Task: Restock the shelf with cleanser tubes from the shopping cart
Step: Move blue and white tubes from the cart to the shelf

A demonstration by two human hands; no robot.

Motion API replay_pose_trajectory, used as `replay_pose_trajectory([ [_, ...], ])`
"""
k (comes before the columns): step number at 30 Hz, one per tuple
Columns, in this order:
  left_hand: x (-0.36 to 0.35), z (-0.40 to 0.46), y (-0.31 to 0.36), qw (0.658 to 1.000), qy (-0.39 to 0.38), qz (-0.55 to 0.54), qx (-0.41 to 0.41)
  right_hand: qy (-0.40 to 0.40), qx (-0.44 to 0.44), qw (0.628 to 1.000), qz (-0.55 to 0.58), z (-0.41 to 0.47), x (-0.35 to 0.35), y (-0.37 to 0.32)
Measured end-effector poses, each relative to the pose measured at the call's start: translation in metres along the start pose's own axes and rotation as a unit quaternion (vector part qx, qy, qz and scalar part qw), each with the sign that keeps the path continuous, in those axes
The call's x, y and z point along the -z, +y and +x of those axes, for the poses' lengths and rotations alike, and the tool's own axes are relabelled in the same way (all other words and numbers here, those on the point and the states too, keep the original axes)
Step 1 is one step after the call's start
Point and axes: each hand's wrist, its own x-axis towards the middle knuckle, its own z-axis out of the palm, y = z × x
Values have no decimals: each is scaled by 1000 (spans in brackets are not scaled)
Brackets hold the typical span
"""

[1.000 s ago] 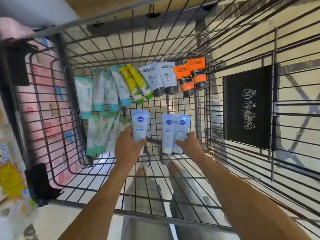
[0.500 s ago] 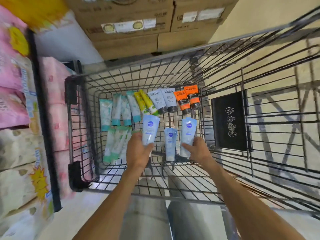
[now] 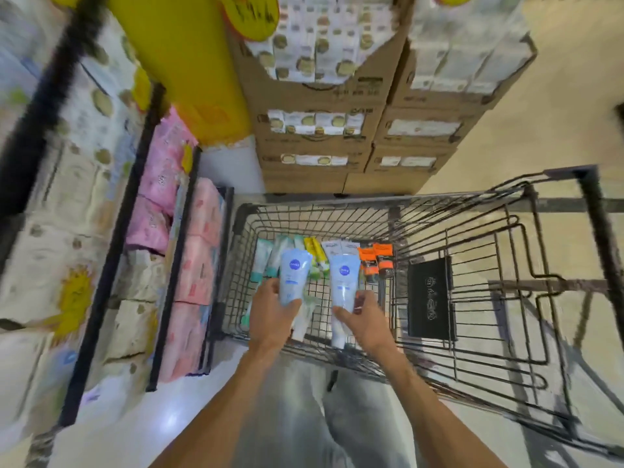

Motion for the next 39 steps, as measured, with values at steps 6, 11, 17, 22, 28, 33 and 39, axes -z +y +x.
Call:
replay_pose_trajectory([
  [6, 21, -46, 16, 994, 96, -55, 11, -70, 114, 989, -60, -19, 8, -33],
  [11, 23, -91, 10, 979, 182, -72, 60, -136, 197, 962, -133, -30, 15, -54],
  [17, 32, -174, 2, 934, 316, -123, 107, -248, 279, 907, -194, -60, -7, -70],
  [22, 36, -252, -40, 875, 436, -148, 152, -341, 348, 843, -229, -116, -48, -73],
  [28, 29, -367, -97, 778, 559, -197, 208, -447, 402, 744, -292, -215, -103, -48],
  [33, 14, -485, -149, 705, 622, -222, 258, -503, 439, 673, -319, -320, -144, 14],
  [39, -22, -644, -213, 623, 682, -224, 310, -580, 457, 576, -351, -463, -176, 117],
])
